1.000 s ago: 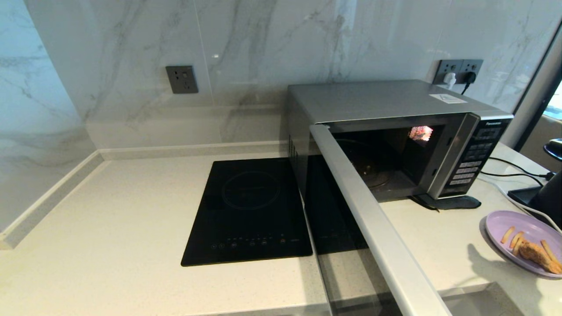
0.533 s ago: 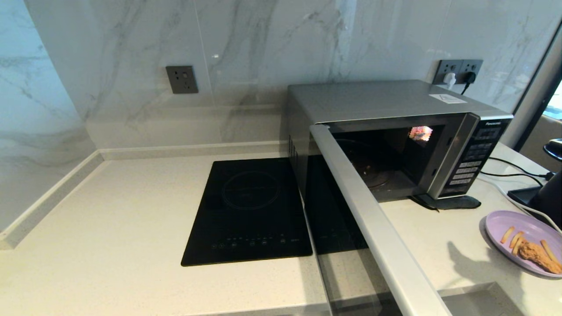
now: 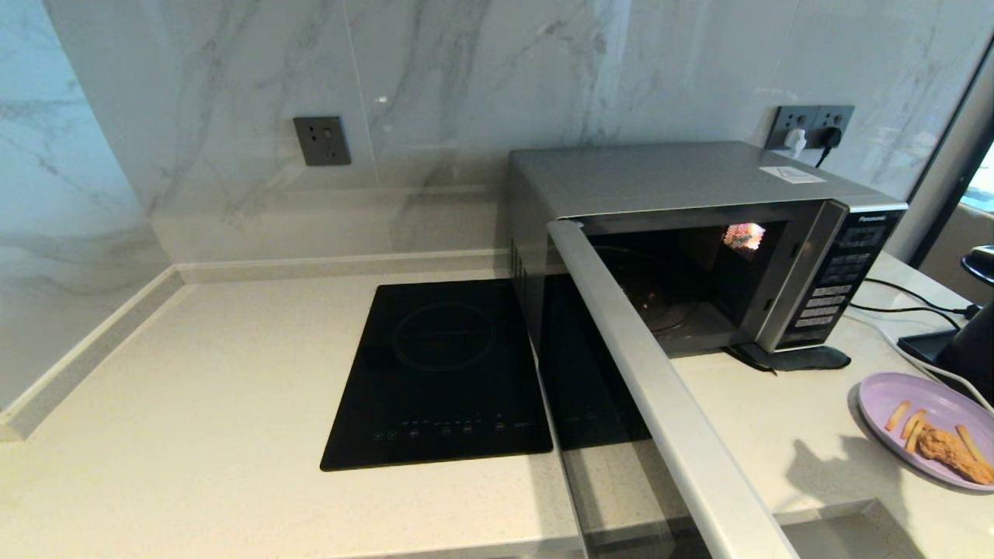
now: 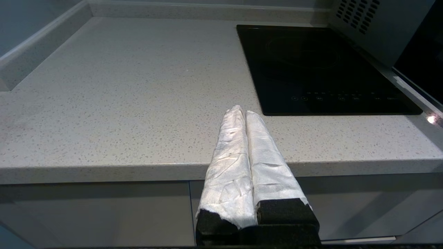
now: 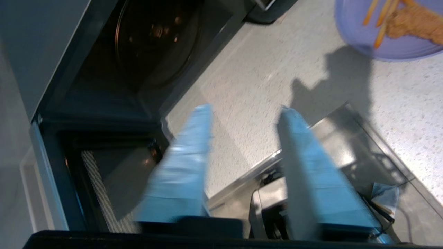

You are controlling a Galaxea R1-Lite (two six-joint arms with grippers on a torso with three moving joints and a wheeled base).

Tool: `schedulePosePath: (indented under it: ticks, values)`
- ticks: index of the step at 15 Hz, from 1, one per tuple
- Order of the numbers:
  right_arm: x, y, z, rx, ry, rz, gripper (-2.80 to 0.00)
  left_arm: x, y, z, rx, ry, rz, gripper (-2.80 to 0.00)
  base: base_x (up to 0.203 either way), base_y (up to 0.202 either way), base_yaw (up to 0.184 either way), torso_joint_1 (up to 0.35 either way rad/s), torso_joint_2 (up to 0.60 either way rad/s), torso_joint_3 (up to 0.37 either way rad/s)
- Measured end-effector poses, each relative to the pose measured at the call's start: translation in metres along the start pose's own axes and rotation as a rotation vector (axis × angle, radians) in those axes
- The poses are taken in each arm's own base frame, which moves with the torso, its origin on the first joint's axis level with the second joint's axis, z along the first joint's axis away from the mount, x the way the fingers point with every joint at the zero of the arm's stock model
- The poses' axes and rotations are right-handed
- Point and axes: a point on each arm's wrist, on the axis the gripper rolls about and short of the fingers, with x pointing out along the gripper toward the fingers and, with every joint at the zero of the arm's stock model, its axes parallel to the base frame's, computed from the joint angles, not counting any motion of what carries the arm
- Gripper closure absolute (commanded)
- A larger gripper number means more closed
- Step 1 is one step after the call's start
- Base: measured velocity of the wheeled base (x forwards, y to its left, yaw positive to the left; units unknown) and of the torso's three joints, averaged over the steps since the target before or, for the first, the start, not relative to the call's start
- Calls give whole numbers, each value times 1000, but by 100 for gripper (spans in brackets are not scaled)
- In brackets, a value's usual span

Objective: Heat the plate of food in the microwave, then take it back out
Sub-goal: Close the microwave oven

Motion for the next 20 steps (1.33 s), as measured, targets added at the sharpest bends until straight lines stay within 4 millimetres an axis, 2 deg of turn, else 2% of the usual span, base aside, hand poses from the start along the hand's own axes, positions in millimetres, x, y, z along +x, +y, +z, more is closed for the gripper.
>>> schedulePosePath:
  ticks: [5,9,13,15,20]
  values:
    - [-18,30,-14,-84,115,137,0,0,0,0,0,0,0,0,0,0,0,0,0,0]
    - [-48,50,-28,-190,250,288,0,0,0,0,0,0,0,0,0,0,0,0,0,0]
    - [-80,67,-33,-284,403,488,0,0,0,0,0,0,0,0,0,0,0,0,0,0]
    - [-80,77,-39,-332,492,535,0,0,0,0,0,0,0,0,0,0,0,0,0,0]
    - [-63,106,-66,-454,685,584,0,0,0,0,0,0,0,0,0,0,0,0,0,0]
